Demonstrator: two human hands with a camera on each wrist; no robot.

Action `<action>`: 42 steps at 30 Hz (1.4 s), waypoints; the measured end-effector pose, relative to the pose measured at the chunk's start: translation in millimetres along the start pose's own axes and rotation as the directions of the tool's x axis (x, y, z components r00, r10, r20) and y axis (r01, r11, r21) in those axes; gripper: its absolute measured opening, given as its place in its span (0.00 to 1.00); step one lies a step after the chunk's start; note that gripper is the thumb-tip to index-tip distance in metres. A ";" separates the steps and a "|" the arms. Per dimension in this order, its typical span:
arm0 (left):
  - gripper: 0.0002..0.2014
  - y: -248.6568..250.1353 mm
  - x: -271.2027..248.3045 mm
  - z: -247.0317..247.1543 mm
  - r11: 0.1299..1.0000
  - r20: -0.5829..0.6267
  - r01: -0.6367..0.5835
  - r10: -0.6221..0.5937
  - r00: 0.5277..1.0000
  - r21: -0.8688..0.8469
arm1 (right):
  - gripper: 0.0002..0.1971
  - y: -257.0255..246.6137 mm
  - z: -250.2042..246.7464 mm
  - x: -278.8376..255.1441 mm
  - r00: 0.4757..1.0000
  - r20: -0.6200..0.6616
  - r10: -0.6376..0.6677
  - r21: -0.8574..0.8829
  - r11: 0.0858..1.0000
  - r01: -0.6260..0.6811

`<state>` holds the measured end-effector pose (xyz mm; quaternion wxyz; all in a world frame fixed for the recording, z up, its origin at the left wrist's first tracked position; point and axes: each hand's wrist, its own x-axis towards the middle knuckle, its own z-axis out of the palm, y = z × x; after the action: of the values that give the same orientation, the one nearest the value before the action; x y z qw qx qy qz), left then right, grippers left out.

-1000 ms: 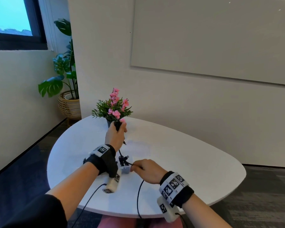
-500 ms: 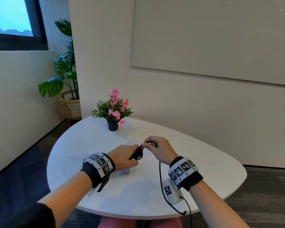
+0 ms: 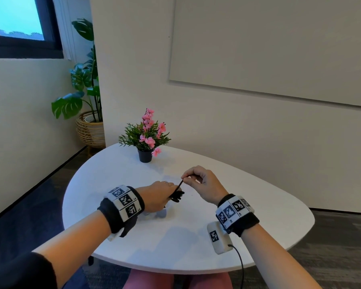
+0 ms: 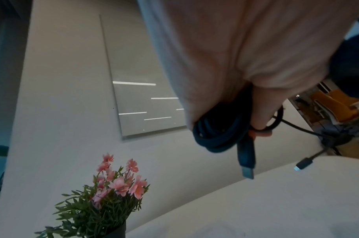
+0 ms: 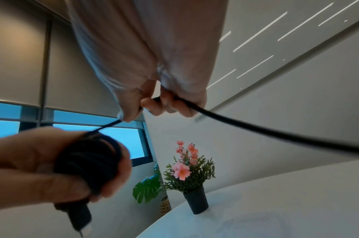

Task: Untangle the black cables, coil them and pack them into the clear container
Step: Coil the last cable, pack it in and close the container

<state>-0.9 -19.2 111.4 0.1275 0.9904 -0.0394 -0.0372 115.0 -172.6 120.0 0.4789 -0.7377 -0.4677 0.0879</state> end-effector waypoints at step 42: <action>0.06 4.8 -17.4 -17.5 0.962 -0.034 0.143 -0.155 0.987 -0.232 | 0.12 9.4 -60.7 -4.9 0.999 0.011 0.043 -0.563 0.826 -0.029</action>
<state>-17.0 -17.9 130.6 0.2387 0.9698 0.0429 -0.0251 153.1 -215.3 143.0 0.2332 -0.8537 -0.4643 -0.0362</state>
